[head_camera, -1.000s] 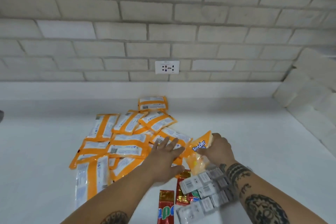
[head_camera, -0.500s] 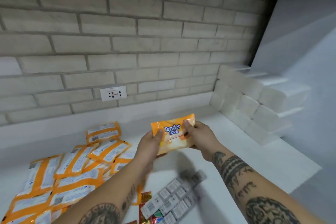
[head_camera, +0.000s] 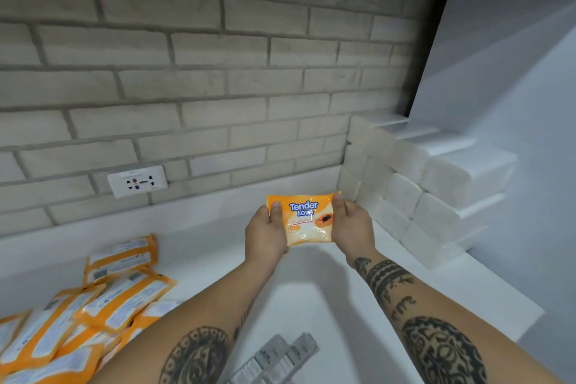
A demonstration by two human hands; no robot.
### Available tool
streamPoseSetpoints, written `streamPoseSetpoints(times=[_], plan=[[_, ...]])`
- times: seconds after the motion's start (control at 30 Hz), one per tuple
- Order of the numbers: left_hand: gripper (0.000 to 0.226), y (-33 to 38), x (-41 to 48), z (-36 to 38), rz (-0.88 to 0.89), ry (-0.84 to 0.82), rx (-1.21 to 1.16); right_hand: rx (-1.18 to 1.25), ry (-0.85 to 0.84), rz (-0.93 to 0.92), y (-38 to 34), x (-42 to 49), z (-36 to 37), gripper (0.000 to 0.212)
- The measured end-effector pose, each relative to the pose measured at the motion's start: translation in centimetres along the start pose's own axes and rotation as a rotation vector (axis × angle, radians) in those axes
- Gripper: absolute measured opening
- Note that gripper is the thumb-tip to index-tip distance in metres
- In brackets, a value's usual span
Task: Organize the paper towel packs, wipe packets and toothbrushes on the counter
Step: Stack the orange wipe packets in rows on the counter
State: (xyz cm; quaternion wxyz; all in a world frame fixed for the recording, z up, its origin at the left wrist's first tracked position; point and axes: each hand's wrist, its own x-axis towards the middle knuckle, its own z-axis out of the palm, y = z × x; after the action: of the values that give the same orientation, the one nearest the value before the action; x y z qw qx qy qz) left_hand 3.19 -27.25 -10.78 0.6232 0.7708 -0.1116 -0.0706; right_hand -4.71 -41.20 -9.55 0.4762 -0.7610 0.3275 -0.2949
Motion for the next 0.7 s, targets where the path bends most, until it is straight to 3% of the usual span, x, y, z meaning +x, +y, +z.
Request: streamPoseSetpoints(times=[0.27, 0.47, 0.6, 0.7], plan=[[0.038, -3.9, 3.0, 6.1, -0.136, 0.041, -0.010, -0.131, -0.099, -0.054, 5.0, 6.3, -1.0, 0.054], [0.037, -8.2, 5.3, 7.0, -0.269, 0.004, 0.127, -0.085, -0.193, 0.047, 9.8, 8.0, 0.7, 0.025], [0.028, -10.3, 6.5, 7.1, -0.296, -0.059, 0.258, -0.095, -0.244, 0.069, 12.2, 7.6, 2.2, 0.041], [0.044, -11.6, 6.3, 7.4, -0.262, -0.102, 0.460, -0.342, -0.269, -0.045, 14.4, 6.9, 3.2, 0.046]])
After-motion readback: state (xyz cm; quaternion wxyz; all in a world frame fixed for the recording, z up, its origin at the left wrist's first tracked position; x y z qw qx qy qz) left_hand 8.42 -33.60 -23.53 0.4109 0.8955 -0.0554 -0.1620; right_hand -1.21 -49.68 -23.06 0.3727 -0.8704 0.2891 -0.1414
